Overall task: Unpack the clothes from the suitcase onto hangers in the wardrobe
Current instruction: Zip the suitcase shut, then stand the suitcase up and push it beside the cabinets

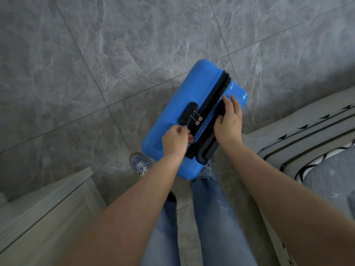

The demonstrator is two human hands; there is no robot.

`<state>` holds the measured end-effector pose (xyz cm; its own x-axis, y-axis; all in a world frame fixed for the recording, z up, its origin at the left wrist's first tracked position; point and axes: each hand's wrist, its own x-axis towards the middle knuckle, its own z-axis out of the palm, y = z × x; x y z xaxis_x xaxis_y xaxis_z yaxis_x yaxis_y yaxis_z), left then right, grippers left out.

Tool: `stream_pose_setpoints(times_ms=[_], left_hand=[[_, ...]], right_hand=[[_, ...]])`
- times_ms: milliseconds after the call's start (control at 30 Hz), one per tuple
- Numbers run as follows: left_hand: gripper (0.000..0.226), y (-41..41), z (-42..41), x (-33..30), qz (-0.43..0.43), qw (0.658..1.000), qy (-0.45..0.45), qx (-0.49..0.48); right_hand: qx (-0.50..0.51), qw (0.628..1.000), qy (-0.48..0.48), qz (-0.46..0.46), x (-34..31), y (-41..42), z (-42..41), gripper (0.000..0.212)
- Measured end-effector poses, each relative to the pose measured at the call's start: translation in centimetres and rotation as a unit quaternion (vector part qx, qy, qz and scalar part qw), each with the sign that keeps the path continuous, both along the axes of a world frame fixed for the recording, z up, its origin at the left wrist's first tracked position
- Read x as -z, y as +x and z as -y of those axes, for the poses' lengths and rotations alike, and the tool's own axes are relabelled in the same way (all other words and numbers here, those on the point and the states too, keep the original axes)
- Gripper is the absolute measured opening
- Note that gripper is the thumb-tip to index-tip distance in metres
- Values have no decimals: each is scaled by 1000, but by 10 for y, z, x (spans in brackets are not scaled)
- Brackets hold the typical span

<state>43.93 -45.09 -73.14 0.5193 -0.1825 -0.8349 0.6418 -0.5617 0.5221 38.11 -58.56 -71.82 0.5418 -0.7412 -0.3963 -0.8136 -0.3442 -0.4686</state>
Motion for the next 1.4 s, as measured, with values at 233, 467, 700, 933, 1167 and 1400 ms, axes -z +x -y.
stream_pose_setpoints(times_ms=[233,467,700,933,1167,1400], left_hand=[[40,-33,7,-13,71,964,24,257],[47,-58,-4,-37,60,955,134,258],[44,-90,-56,-38,33,953,174,244],[36,-129,-124,-26,128,953,214,171],[74,-195,-184,-41,140,949,245,139],[66,-259,-230,-39,149,951,271,4]], right_hand=[[-144,982,61,-106,-5,-4,19,64],[-373,897,122,-203,-25,-20,51,72],[-522,807,128,-243,-30,-64,23,89],[-527,815,103,-218,-20,-84,-72,89],[-615,731,61,-289,-24,-73,-138,95],[-655,736,24,-172,-20,-57,-183,48]])
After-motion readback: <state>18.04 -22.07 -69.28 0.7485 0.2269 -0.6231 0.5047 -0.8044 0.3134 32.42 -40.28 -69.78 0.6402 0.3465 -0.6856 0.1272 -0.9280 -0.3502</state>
